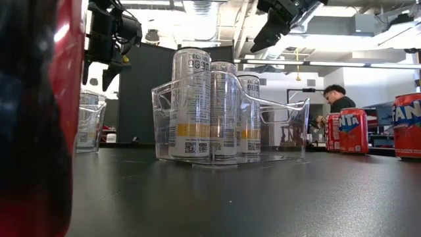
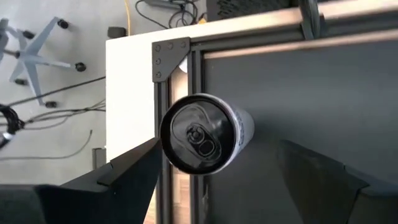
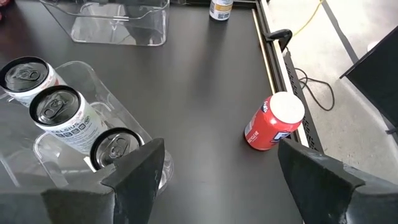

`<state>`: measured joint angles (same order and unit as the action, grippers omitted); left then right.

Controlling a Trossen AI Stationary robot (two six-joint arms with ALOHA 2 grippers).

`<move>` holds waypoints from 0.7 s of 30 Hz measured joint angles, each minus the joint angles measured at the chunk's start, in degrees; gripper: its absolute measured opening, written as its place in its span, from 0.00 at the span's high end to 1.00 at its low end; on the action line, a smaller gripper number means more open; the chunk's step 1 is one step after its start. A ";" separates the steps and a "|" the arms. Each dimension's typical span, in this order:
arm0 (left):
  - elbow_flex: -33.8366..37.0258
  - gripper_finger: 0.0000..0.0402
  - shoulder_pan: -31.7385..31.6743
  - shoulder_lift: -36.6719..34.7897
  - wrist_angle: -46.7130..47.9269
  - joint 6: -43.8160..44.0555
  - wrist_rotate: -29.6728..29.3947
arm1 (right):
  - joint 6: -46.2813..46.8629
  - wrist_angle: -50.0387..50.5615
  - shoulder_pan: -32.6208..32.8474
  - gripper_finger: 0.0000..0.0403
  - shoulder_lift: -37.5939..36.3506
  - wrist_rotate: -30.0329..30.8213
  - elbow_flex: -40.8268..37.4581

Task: Sort soda cans
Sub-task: Put the white soda can into the middle transparent bin

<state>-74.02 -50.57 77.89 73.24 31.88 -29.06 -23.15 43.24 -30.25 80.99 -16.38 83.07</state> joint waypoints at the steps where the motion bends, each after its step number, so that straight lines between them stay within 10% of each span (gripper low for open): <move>1: 0.00 0.22 0.00 0.00 -0.25 1.37 -0.67 | 0.02 0.00 0.15 0.18 0.00 -0.02 0.00; 21: 0.01 0.22 18.85 0.02 0.69 27.15 -17.24 | -1.38 0.02 0.49 0.18 0.00 -0.02 -0.02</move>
<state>-74.00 -31.72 77.91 73.93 59.03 -46.30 -24.53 43.27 -29.76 80.99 -16.40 83.05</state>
